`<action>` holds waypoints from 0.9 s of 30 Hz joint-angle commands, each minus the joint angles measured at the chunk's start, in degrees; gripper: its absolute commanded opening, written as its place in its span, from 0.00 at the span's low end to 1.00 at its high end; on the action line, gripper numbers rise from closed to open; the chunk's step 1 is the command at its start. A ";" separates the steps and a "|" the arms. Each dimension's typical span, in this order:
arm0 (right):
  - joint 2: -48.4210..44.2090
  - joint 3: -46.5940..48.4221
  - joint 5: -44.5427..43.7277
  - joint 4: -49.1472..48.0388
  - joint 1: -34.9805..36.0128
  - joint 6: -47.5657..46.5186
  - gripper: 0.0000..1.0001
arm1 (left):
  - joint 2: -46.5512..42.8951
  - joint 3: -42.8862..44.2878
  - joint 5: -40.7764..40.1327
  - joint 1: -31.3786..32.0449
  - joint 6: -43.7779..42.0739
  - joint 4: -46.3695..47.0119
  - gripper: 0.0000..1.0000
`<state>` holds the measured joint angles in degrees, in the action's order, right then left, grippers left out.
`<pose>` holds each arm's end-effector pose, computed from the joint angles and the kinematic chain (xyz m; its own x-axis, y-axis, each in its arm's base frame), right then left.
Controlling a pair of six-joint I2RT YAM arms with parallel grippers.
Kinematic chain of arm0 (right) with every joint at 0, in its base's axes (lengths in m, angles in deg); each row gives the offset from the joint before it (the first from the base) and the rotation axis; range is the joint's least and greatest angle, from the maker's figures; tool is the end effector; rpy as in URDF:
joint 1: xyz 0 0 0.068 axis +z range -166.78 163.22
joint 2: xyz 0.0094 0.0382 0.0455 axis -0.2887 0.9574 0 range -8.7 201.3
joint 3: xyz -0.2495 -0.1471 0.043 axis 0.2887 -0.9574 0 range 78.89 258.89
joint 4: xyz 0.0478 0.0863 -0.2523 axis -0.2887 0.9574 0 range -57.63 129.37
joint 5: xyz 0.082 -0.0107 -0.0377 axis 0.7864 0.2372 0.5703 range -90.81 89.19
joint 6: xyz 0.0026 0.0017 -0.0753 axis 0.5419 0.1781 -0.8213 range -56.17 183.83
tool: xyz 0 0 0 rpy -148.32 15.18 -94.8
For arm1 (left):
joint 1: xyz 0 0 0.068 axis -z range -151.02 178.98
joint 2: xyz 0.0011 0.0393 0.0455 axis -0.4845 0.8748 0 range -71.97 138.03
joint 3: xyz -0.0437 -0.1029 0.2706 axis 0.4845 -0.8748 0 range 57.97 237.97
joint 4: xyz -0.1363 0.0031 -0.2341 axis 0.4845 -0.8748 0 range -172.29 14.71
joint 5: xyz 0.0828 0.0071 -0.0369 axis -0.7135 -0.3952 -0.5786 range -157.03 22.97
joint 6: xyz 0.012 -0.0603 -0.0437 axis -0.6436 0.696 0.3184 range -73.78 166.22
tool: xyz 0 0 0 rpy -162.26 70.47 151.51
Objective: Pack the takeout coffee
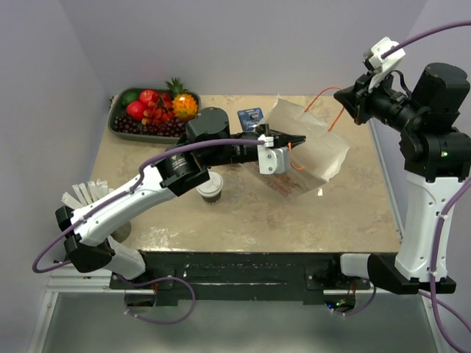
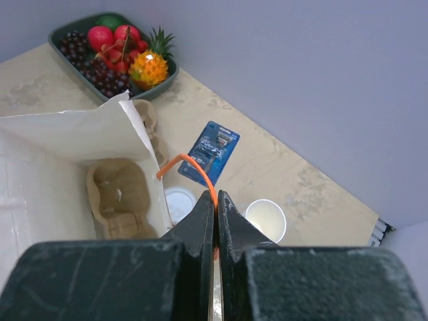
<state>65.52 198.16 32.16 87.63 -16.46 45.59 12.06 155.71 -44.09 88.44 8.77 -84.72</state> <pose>0.2054 0.0357 0.5876 0.0007 -0.2627 -0.9649 -0.5685 0.7937 -0.2165 0.1595 -0.3194 0.5252 0.6324 0.0300 -0.7740 0.7634 0.1449 0.6294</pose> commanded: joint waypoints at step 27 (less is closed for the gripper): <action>-4.95 -20.38 4.72 4.59 -0.14 -6.18 0.99 | -6.42 -20.92 0.17 0.83 0.63 2.14 0.99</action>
<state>63.46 175.60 33.39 91.37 -16.51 42.73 8.46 129.94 -47.74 89.08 10.08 -82.27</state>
